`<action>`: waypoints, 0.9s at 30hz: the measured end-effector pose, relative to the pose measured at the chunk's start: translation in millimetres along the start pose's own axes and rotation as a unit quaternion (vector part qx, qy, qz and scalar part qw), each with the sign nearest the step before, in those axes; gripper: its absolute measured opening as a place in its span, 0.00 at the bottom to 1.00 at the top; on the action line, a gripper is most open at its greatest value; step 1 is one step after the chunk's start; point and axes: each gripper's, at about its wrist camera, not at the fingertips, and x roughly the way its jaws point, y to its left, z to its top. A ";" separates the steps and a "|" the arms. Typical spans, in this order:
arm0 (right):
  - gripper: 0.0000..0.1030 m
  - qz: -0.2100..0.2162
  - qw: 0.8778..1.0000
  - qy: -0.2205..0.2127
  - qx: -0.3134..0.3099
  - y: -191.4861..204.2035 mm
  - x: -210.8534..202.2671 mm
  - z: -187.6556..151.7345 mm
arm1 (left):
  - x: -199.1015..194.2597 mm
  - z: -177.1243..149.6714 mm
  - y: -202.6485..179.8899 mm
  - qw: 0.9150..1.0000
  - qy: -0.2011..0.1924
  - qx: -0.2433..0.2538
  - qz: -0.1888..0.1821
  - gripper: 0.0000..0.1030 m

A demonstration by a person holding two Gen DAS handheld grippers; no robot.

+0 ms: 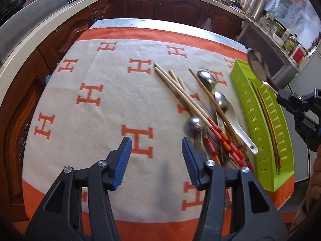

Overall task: Organize utensils
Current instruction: 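Lift the steel spoon into the green tray and open the right tool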

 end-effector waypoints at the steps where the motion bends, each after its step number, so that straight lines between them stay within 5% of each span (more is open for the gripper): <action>1: 0.03 -0.010 1.000 -0.012 0.004 -6.2 -8.0 0.1 | 0.0 -2.8 -4.8 1.000 0.002 0.005 -0.001 0.47; 10: 0.04 -0.116 0.988 -0.094 0.043 -50.3 -57.1 -1.1 | 11.3 -18.8 -29.4 1.000 0.023 0.012 -0.002 0.47; 17: 0.10 -0.153 0.984 -0.071 0.050 -69.3 -46.2 -9.5 | 14.4 -20.2 -35.3 1.000 0.017 -0.004 -0.009 0.47; 27: 0.14 -0.167 0.983 -0.064 -0.037 -47.7 -45.0 -37.0 | 29.2 -16.8 -37.3 1.000 0.012 -0.024 0.007 0.47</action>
